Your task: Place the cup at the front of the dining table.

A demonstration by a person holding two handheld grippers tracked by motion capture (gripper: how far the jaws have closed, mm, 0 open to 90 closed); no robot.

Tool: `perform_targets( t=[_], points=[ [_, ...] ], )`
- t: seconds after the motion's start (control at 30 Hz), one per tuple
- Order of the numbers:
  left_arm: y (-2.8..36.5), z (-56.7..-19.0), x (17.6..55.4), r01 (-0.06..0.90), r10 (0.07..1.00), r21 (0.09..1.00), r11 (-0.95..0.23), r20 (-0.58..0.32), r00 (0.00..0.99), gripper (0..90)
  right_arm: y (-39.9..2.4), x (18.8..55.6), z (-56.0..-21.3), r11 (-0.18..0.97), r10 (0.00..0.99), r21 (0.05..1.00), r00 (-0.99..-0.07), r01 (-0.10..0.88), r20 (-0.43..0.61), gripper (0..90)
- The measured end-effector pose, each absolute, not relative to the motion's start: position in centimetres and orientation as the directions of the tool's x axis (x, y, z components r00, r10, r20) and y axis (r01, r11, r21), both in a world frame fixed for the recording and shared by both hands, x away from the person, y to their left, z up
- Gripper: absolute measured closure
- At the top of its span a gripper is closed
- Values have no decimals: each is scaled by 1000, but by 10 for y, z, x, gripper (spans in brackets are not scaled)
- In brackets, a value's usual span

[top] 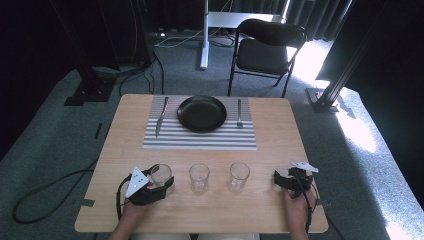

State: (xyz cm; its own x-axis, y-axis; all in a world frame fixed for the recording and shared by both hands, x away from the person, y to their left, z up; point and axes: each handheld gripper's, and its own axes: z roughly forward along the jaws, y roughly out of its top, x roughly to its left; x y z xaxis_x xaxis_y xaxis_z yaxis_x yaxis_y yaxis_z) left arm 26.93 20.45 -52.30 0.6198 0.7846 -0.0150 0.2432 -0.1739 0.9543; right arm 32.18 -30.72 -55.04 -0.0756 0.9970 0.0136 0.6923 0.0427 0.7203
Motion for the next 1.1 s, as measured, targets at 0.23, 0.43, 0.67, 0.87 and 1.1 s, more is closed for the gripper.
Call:
perform_targets(
  t=[0.23, 0.43, 0.67, 0.87, 1.1],
  points=[
    [198, -516, 269, 286, 814, 933, -219, 13, 581, 295, -307, 322, -550, 42, 997, 720, -74, 692, 13, 123],
    [194, -506, 274, 352, 827, 901, -252, 12, 562, 296, -307, 322, -550, 42, 997, 720, -74, 692, 13, 123],
    [191, -503, 276, 372, 836, 890, -265, 20, 549, 297, -308, 321, -550, 35, 998, 720, -67, 693, 16, 123],
    [196, -498, 278, 376, 840, 896, -238, -5, 542, 298, -308, 321, -550, 36, 998, 720, -67, 693, 15, 122],
    [199, -490, 282, 369, 838, 899, -235, -5, 545, 297, -308, 321, -550, 36, 998, 721, -67, 693, 15, 123]
  ],
)
